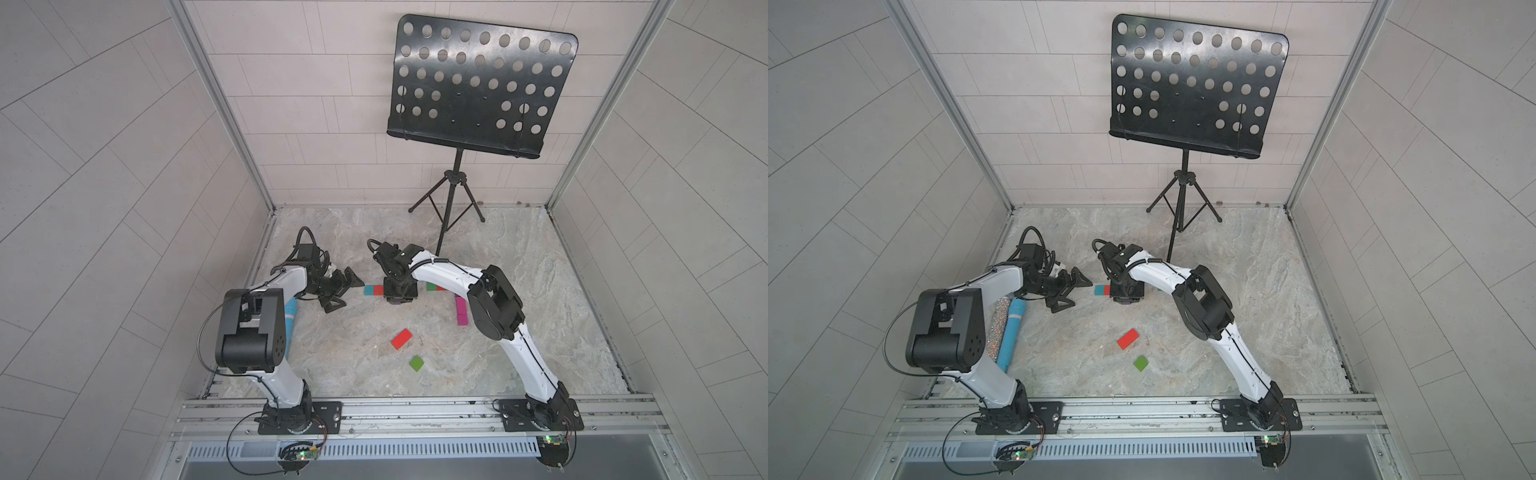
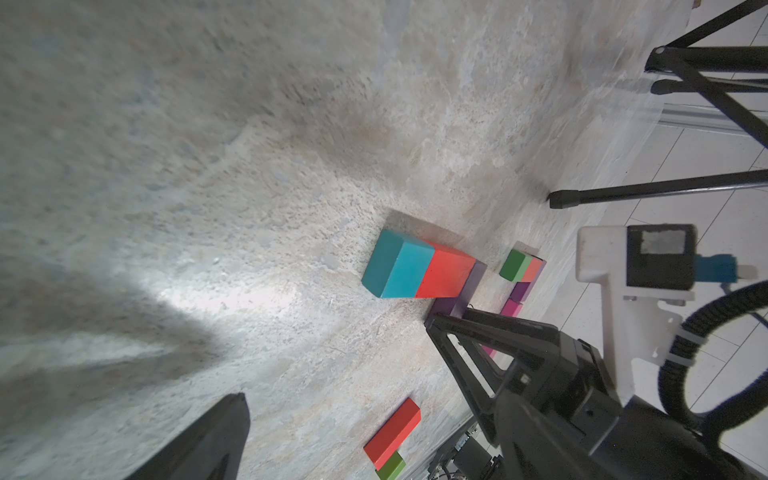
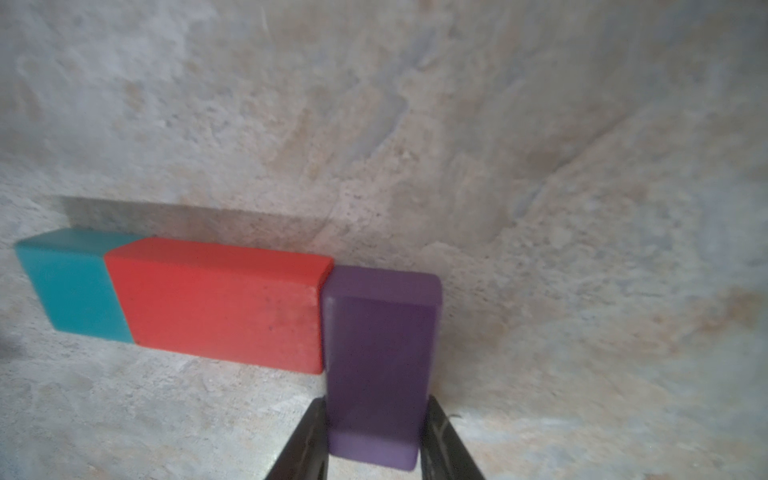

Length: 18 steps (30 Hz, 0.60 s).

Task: Assemble the number 7 with building blocks
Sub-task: Assemble the building block at the center of the board.

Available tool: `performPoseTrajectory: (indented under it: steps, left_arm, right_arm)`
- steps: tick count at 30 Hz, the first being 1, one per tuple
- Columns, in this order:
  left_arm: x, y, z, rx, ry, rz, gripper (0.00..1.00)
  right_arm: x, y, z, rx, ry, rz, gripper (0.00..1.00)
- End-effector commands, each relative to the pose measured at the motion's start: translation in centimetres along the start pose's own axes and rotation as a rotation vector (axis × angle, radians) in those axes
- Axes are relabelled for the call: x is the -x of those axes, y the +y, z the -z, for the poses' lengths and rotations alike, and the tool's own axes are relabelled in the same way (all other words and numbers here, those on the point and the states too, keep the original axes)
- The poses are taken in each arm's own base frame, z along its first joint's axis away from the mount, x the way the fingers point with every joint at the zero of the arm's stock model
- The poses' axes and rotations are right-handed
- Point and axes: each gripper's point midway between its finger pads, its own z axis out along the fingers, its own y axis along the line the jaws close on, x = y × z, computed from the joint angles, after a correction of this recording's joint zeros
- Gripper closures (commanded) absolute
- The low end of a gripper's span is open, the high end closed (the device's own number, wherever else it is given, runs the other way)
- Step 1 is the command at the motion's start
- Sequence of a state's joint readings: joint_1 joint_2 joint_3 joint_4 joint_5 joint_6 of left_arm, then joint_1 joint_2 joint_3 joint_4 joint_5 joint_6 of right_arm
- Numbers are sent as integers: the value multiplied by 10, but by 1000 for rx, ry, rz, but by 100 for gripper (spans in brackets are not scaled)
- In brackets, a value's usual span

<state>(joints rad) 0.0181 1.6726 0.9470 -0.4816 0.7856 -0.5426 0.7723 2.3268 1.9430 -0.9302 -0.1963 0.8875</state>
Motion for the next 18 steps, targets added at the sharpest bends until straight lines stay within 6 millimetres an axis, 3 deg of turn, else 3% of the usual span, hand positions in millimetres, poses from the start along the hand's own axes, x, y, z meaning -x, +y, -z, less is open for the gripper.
performPoseTrajectory:
  steps: [1, 11, 18]
  left_arm:
    - [-3, 2, -4, -4, 15, -8, 0]
    - [-4, 3, -5, -3, 16, -6, 0]
    - [-4, 3, -4, -4, 16, -8, 0]
  right_arm:
    - [-7, -5, -16, -41, 29, 8, 62]
    - [-7, -4, -16, -37, 33, 9, 61]
    - [-5, -4, -13, -38, 20, 4, 49]
